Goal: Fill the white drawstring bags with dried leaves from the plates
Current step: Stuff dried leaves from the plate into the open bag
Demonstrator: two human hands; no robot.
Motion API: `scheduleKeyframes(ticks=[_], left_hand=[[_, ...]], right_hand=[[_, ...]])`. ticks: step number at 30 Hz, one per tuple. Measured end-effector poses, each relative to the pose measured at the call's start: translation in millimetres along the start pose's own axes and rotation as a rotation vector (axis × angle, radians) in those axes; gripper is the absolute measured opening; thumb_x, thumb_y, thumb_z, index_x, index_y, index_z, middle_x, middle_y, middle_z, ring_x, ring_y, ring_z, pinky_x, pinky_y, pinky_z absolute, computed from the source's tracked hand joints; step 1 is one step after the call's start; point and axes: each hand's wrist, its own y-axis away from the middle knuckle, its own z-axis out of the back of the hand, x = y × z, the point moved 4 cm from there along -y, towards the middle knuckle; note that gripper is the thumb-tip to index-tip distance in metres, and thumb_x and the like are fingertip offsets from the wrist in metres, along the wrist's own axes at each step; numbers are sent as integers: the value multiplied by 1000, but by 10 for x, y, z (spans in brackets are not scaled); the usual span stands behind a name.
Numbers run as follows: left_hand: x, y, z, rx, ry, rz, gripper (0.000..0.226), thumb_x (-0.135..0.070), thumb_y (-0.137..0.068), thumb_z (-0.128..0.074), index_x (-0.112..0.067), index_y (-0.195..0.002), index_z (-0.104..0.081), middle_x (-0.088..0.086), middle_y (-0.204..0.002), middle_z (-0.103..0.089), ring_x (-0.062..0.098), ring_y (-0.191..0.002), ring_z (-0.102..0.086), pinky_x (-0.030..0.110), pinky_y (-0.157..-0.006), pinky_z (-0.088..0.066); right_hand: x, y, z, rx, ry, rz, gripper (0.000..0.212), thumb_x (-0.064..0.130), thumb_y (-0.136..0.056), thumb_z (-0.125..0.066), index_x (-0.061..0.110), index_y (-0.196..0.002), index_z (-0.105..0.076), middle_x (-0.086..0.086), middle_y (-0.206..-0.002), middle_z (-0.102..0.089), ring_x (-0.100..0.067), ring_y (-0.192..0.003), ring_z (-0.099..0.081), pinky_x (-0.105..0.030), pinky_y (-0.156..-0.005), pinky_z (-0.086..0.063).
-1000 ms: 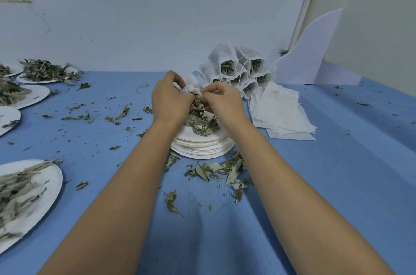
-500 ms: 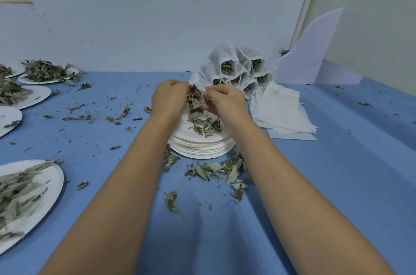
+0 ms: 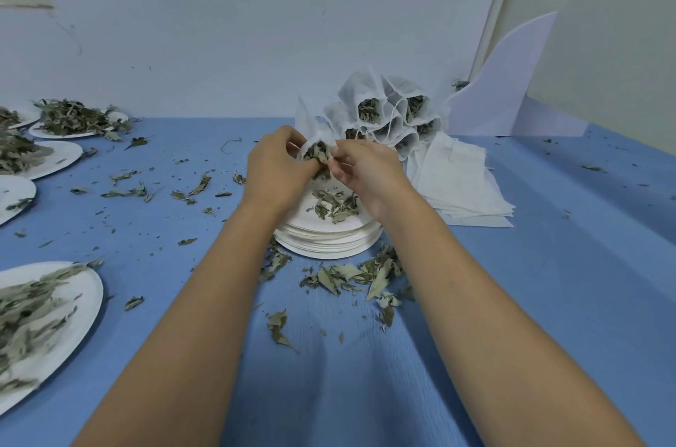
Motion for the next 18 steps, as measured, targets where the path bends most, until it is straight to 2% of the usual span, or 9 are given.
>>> scheduleKeyframes(ticks=[2,4,7,10,14,15,18], left_hand=[[3,-30,17,-69,-19,2,15,-11,-79,-66,-15,-88,-55,2,-92,-58,14,-80,-49,6,-55,-34],[-6,-50,28,-131,-40,15,12,-7,-80,-61,-13,-87,-54,8,-94,-59,17,-79,-49,16,-58,-36],[-29,-76,32,-197,-99,44,13,-2,-83,-54,-13,-90,-52,12,-102,-58,21,-84,-49,29,-67,-35],[-38,-87,34,-228,-83,60,12,-6,-83,-57,-13,-92,-52,10,-103,-58,18,-86,-48,26,-67,-32],[-56,-54,16,-108,104,79,19,-15,-84,-64,-14,-102,-61,-3,-101,-60,9,-93,-53,15,-70,-35],[-60,-42,20,-67,165,109,20,-14,-85,-61,-14,-105,-62,-5,-101,-61,10,-95,-56,17,-74,-40],[-65,-9,6,52,263,199,26,-12,-85,-51,-16,-109,-60,-2,-103,-62,16,-101,-59,35,-91,-49]], right_hand=[[6,8,12,-21,198,40,17,-1,-83,-56,7,-69,-60,-2,-60,-55,-10,-51,-48,-17,-51,-43],[20,34,-6,-16,338,80,17,4,-81,-55,10,-65,-58,0,-60,-54,-10,-52,-46,-20,-53,-41],[45,67,-79,34,408,116,16,7,-80,-55,11,-64,-57,1,-59,-54,-9,-51,-48,-19,-53,-43],[56,55,-98,31,393,152,15,3,-82,-56,9,-69,-59,1,-61,-57,-8,-51,-53,-21,-60,-52],[36,5,-6,-62,337,171,13,2,-84,-56,9,-75,-63,1,-62,-60,-8,-52,-58,-31,-77,-56],[27,-5,12,-79,324,172,14,2,-85,-56,10,-76,-63,2,-62,-61,-8,-53,-59,-31,-78,-56],[4,-18,34,-88,275,161,16,0,-88,-55,11,-79,-62,1,-68,-63,-9,-58,-62,-29,-79,-58]])
